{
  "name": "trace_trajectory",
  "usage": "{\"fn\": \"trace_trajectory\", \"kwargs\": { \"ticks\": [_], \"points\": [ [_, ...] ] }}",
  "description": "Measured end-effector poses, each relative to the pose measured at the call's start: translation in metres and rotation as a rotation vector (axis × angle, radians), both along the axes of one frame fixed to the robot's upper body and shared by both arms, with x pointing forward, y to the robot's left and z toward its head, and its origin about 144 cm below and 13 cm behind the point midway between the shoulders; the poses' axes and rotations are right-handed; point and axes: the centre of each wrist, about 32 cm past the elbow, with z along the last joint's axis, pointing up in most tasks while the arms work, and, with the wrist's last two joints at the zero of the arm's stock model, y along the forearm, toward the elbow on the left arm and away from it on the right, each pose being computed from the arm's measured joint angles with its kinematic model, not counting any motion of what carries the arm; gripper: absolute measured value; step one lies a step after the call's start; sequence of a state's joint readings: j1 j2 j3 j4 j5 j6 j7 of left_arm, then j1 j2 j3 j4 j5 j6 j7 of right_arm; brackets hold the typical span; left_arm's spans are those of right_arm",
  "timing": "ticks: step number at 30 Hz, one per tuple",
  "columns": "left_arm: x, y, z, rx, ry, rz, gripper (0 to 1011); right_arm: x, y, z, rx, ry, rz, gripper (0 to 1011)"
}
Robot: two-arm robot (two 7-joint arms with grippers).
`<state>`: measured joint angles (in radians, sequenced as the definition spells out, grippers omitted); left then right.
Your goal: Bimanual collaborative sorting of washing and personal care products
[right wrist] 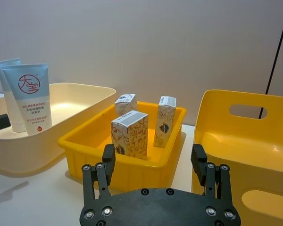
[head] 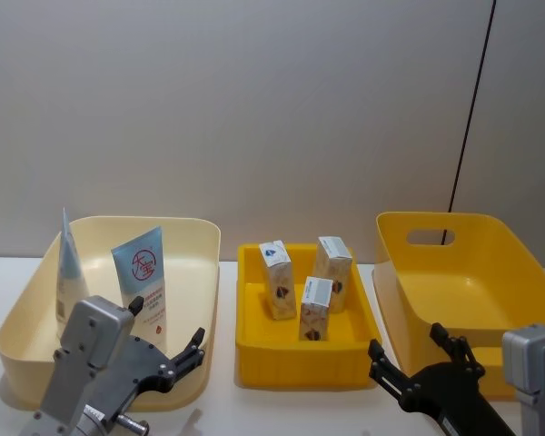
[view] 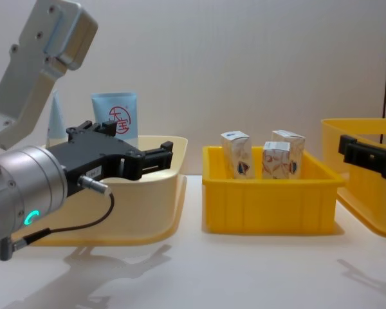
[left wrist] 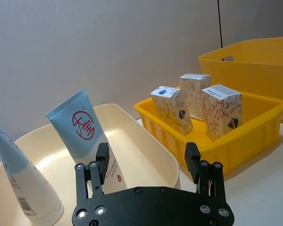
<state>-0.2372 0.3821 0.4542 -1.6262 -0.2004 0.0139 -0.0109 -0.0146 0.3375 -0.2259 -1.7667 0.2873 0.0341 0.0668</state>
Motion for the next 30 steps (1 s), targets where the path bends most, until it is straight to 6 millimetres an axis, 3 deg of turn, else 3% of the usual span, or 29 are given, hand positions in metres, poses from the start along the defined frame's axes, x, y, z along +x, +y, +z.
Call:
{"fn": "trace_trajectory", "kwargs": {
  "ticks": [30],
  "points": [
    [0.0,0.0,0.0,0.0,0.0,0.0,999,0.0,0.0,0.0,0.0,0.0,0.0,1001]
  ]
}}
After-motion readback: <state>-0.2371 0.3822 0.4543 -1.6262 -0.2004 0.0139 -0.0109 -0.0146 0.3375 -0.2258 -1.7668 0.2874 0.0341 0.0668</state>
